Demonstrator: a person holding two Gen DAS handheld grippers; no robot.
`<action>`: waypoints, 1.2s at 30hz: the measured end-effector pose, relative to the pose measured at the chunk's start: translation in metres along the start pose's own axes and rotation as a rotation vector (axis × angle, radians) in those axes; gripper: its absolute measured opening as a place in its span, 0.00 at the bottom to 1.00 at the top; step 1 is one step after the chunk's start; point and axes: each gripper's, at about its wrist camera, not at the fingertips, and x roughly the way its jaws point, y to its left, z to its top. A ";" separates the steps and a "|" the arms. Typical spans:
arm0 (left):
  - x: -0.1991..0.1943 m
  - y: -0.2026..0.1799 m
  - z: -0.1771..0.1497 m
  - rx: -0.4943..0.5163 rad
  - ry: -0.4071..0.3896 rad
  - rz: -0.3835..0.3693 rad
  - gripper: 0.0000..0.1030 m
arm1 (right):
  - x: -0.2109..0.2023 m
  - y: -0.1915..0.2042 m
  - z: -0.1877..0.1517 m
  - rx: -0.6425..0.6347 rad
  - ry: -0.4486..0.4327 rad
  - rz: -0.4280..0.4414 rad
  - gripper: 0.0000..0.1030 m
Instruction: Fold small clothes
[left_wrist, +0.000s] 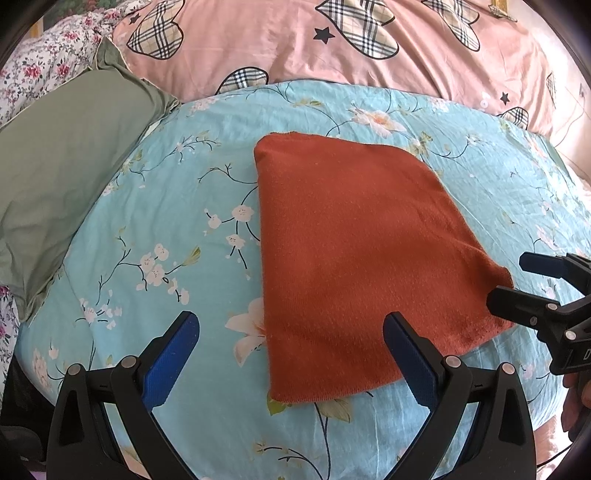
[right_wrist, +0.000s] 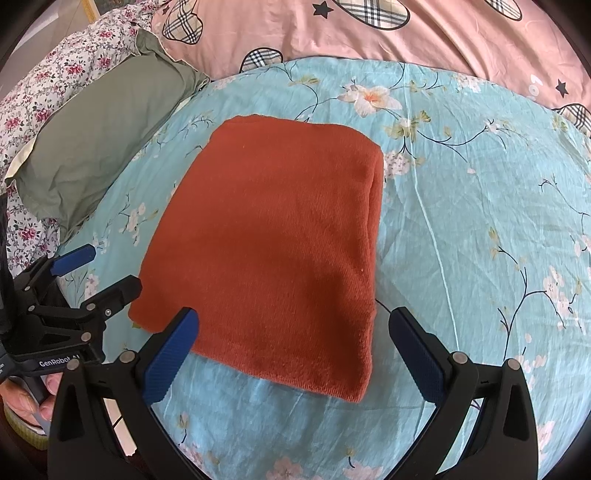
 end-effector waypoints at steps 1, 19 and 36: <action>0.000 0.000 0.000 -0.001 0.001 -0.001 0.97 | 0.000 0.000 0.001 -0.001 -0.001 0.000 0.99; 0.006 0.005 0.011 0.019 -0.025 0.025 0.97 | 0.005 -0.004 0.011 0.022 -0.016 0.004 0.99; 0.012 0.015 0.025 -0.010 -0.027 0.023 0.97 | 0.015 -0.015 0.020 0.047 -0.023 0.013 0.99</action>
